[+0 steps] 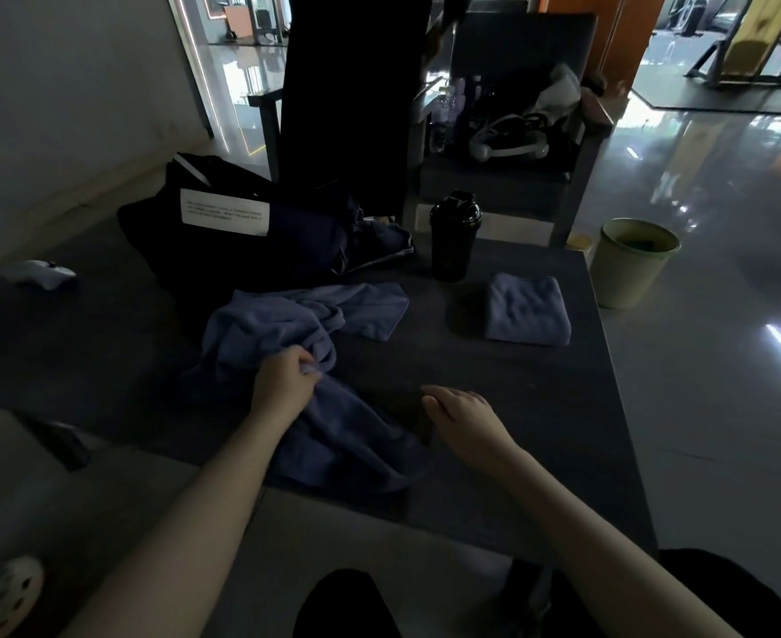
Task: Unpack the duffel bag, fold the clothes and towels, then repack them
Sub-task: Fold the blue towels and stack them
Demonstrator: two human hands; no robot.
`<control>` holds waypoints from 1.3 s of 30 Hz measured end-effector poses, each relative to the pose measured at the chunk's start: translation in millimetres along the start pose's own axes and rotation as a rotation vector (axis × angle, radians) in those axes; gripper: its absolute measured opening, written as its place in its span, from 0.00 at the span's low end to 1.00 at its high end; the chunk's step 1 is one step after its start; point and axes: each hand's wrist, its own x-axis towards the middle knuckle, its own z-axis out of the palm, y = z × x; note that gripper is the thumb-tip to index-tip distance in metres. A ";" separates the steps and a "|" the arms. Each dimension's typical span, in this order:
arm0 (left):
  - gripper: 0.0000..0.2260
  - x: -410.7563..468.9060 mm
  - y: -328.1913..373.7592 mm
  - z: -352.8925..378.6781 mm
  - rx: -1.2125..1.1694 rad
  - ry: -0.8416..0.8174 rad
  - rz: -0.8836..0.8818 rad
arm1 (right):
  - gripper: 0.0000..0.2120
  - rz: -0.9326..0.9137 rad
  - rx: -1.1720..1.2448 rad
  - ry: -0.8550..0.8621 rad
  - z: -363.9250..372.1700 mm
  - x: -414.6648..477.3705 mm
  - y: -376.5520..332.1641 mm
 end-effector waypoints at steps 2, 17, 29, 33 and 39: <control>0.09 -8.2 15.1 -5.0 -0.131 -0.037 0.048 | 0.19 0.010 0.090 0.005 -0.3 -1.1 -8.2; 0.12 -52.1 59.2 2.8 -0.343 -0.266 0.212 | 0.24 -0.106 0.383 0.132 -26.4 -15.3 -6.0; 0.09 -52.5 39.5 49.4 0.297 -0.125 0.266 | 0.22 0.351 0.188 -0.212 -76.8 -59.5 62.1; 0.08 -56.6 81.9 47.3 -0.091 -0.236 0.376 | 0.21 0.393 0.131 -0.275 -79.7 -56.5 53.1; 0.15 -55.0 90.2 59.0 -0.171 -0.437 0.256 | 0.33 0.555 -0.100 -0.244 -79.3 -46.9 57.0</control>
